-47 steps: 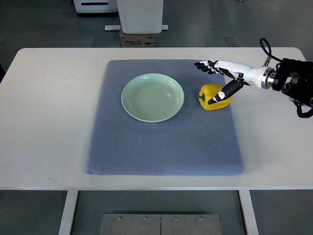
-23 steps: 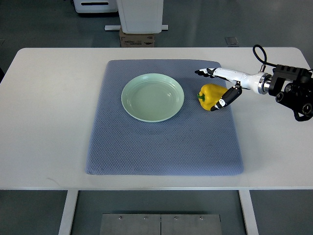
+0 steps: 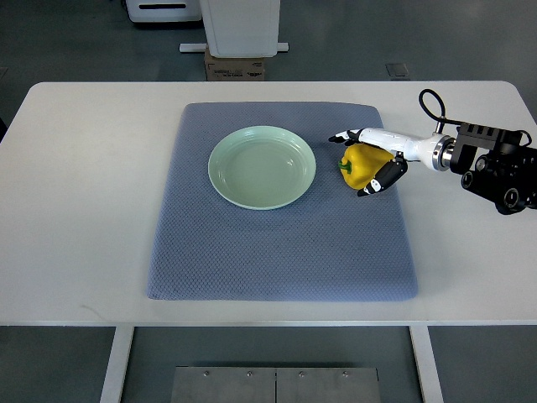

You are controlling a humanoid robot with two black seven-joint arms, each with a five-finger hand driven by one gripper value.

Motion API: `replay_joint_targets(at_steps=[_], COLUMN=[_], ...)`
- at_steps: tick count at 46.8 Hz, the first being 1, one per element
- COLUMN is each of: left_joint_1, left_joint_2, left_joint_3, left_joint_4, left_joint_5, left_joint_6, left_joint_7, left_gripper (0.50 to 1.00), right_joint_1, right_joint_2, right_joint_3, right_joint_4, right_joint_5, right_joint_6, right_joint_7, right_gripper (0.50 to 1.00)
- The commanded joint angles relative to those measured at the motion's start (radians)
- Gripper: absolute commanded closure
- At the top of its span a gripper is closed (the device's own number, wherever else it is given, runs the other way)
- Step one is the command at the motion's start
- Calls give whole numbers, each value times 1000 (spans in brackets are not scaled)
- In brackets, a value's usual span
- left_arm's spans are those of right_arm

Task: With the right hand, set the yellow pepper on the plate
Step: 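Lift the pepper and carry it with the right hand onto the plate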

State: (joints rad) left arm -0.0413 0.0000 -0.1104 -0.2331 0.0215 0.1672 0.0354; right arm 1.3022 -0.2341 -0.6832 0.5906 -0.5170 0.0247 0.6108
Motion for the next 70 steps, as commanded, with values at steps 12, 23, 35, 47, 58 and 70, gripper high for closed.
replay_joint_targets(at_steps=[12, 23, 35, 47, 58, 70], left_joint_1=[0, 0, 0, 0, 0, 0], left_joint_2=[0, 0, 0, 0, 0, 0], left_joint_3=[0, 0, 0, 0, 0, 0], left_joint_4=[0, 0, 0, 0, 0, 0], left_joint_5=[0, 0, 0, 0, 0, 0], left_joint_6=[0, 2, 2, 0, 0, 0], left_joint_7=[0, 0, 0, 0, 0, 0], left_gripper=[500, 500, 500, 500, 500, 500], right_joint_1=[-3, -3, -4, 9, 46, 98], right_joint_2=[1, 1, 1, 21, 27, 98], right_joint_3=[-6, -6, 1, 11, 33, 34], right_joint_4=[-5, -6, -11, -6, -2, 0], right_joint_5=[-1, 0, 3, 9, 12, 17], right_joint_6=[0, -17, -57, -89, -89, -86], right_joint_7=[0, 0, 0, 0, 0, 0], right_gripper=[758, 1000, 1000, 1000, 1000, 1000])
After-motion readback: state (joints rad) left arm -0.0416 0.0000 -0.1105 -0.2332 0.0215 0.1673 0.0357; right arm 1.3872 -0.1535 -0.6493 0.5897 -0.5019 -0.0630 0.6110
